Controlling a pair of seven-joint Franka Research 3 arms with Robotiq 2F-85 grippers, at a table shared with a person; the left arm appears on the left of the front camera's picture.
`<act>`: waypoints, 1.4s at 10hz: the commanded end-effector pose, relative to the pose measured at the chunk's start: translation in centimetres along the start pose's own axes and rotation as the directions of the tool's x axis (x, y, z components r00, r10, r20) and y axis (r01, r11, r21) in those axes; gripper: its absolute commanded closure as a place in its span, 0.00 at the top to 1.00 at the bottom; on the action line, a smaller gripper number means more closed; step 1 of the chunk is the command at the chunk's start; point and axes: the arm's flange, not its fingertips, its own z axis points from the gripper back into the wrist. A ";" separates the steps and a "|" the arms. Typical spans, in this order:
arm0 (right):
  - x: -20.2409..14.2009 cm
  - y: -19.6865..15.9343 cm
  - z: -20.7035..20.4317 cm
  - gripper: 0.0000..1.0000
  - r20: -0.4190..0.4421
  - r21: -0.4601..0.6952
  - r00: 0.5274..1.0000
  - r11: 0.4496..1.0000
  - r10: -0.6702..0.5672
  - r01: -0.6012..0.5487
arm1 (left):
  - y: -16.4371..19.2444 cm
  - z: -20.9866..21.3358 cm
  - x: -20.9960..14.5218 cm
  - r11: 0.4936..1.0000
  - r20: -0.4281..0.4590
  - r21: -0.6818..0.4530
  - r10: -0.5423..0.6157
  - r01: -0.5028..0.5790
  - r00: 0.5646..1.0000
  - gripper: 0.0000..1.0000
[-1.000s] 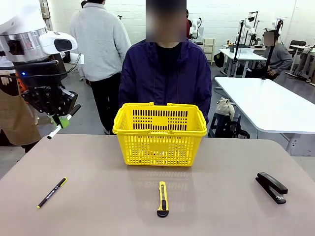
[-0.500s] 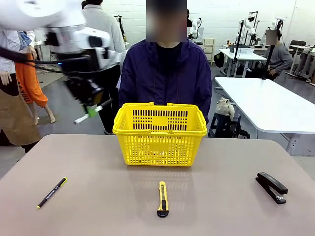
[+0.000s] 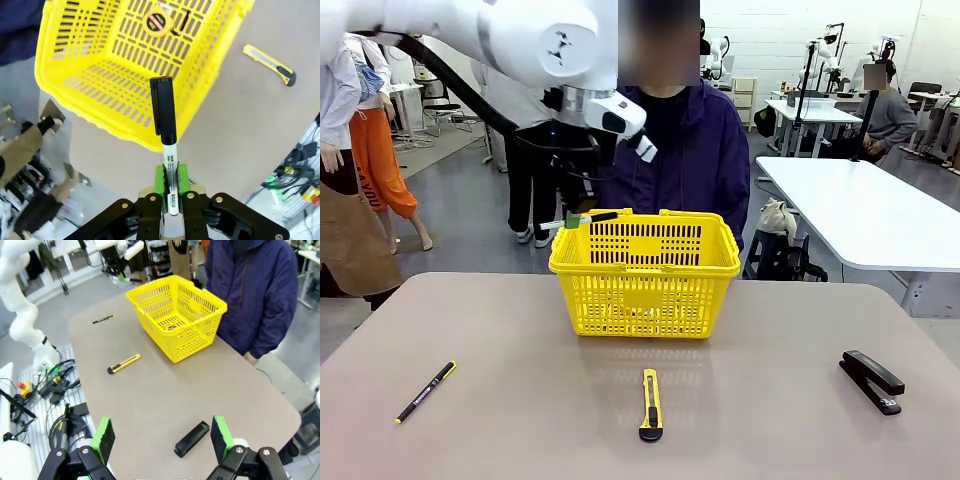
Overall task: Place the items the person wants into the basket.
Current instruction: Pick up the item the person points to and place it in the Market Basket.
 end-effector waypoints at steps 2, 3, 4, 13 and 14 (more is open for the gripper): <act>0.0 -0.1 -0.1 1.00 0.037 0.006 0.999 1.000 0.012 -0.013 | 0.6 -1.6 2.9 0.996 0.087 -0.046 -0.072 0.076 0.994 0.11; 0.0 -0.1 -0.1 1.00 0.037 0.006 0.999 1.000 0.012 -0.013 | 0.3 -2.6 3.5 0.994 0.112 -0.061 -0.080 0.087 0.990 0.11; 0.0 -0.1 -0.1 1.00 0.037 0.006 0.999 1.000 0.012 -0.013 | 0.2 -3.5 4.2 0.994 0.127 -0.069 -0.077 0.087 0.989 0.11; 0.0 -0.1 -0.1 1.00 0.037 0.006 0.999 1.000 0.012 -0.013 | 0.3 -4.3 5.0 0.996 0.126 -0.059 -0.055 0.063 0.991 0.11; 0.0 -0.1 -0.1 1.00 0.037 0.006 0.999 1.000 0.012 -0.013 | 0.3 -4.3 5.0 0.996 0.126 -0.059 -0.055 0.063 0.991 0.11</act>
